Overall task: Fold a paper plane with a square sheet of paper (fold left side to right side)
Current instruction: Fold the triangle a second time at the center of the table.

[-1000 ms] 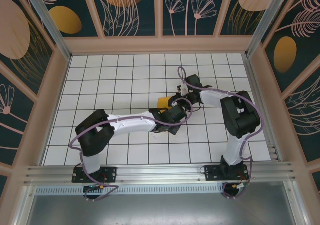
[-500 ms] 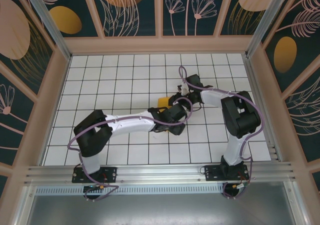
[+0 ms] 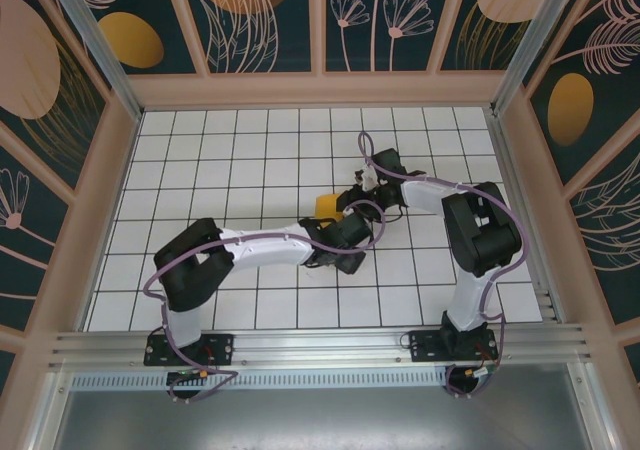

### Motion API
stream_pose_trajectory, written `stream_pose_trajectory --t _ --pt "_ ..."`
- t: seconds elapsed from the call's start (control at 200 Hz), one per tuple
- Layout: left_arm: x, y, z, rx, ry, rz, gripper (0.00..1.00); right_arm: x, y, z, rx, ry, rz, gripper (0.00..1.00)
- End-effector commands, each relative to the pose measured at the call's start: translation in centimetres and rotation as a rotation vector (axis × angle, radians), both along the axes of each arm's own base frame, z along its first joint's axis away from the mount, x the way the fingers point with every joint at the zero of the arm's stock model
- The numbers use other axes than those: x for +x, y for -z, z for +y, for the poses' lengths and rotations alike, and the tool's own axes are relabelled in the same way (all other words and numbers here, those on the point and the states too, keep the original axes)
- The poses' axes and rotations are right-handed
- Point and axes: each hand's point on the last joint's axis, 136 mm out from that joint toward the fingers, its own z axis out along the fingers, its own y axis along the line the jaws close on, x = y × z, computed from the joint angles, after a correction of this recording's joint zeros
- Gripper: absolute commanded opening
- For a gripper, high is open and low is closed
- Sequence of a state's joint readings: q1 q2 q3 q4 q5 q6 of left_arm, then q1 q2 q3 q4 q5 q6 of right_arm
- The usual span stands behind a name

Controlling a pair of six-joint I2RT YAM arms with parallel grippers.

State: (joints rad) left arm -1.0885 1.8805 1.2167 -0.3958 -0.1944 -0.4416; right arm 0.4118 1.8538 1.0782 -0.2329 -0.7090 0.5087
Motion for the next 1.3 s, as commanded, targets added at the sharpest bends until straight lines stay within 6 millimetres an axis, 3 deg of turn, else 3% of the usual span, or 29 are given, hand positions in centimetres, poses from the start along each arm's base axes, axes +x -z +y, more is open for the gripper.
stream_pose_trajectory --t 0.0,0.17,0.29,0.49,1.291 --pt "0.0 1.4 1.6 0.073 -0.02 0.0 0.7 0.4 -2.4 0.5 0.047 0.001 -0.033 0.4" --pt "0.2 1.7 2.2 0.105 -0.03 -0.013 0.63 0.4 -2.2 0.7 0.045 -0.003 -0.03 0.4" --pt "0.4 1.2 2.2 0.106 -0.029 -0.023 0.52 0.3 -2.1 0.7 0.041 -0.004 -0.029 0.4" --pt "0.5 0.2 1.6 0.083 -0.02 -0.03 0.43 0.2 -1.7 0.6 0.025 -0.004 -0.025 0.4" --pt "1.0 -2.0 1.3 0.073 -0.014 -0.054 0.43 0.1 -1.0 0.5 0.012 -0.006 -0.017 0.4"
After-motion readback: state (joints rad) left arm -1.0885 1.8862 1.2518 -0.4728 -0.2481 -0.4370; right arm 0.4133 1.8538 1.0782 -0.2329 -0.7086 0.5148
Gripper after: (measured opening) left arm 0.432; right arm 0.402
